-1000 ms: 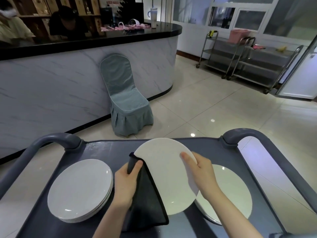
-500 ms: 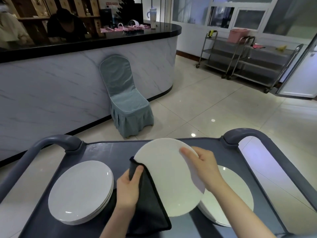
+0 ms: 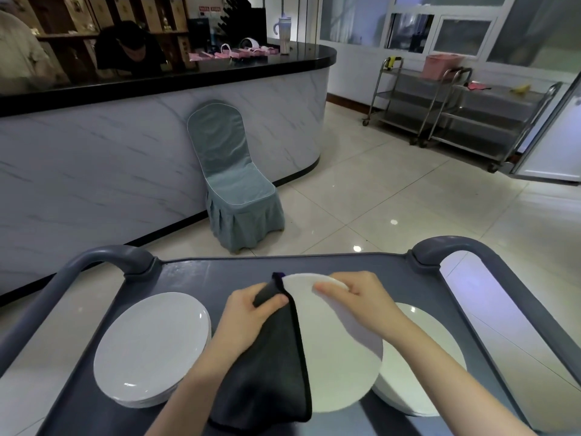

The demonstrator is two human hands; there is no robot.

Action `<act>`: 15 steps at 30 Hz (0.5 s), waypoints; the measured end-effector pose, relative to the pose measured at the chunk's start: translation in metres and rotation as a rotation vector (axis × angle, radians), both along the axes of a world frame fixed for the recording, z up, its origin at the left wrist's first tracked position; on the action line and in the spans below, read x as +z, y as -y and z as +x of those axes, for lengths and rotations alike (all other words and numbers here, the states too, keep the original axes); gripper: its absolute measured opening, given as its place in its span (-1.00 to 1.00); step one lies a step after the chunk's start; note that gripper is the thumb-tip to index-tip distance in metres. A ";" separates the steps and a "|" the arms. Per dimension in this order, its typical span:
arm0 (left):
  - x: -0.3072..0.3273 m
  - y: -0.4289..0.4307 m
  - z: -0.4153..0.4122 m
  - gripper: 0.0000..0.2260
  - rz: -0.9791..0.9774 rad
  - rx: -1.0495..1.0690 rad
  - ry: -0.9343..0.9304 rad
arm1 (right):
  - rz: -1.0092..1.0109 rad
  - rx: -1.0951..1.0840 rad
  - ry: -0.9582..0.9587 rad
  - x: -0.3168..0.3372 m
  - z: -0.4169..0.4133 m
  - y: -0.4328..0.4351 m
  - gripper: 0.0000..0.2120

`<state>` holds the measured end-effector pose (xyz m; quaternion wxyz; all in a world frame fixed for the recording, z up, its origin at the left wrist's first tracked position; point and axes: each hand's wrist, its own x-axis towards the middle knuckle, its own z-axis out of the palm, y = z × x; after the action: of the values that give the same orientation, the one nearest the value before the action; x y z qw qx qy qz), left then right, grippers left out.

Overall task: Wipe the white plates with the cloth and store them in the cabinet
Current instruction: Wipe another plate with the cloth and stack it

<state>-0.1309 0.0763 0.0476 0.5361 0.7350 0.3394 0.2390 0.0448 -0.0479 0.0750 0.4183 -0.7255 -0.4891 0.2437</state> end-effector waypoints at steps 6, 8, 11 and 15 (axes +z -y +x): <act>-0.015 0.016 0.005 -0.84 -0.454 0.477 0.234 | 0.225 -0.387 -0.396 -0.010 -0.011 -0.002 -0.60; -0.026 0.025 0.010 -0.82 -0.640 0.612 0.322 | 0.358 -0.594 -0.644 -0.019 -0.034 -0.006 -0.59; -0.041 0.038 0.017 -0.82 -0.751 0.775 0.364 | 0.456 -0.867 -0.771 -0.037 -0.066 -0.016 -0.59; -0.039 0.025 0.005 -0.80 -0.630 0.756 0.285 | 0.241 -0.696 -0.602 -0.045 -0.059 -0.008 -0.79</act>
<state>-0.1258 0.0515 0.0087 0.6488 0.3237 0.5604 0.4001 -0.0142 -0.0396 0.0298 0.6794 -0.6896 -0.0989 0.2302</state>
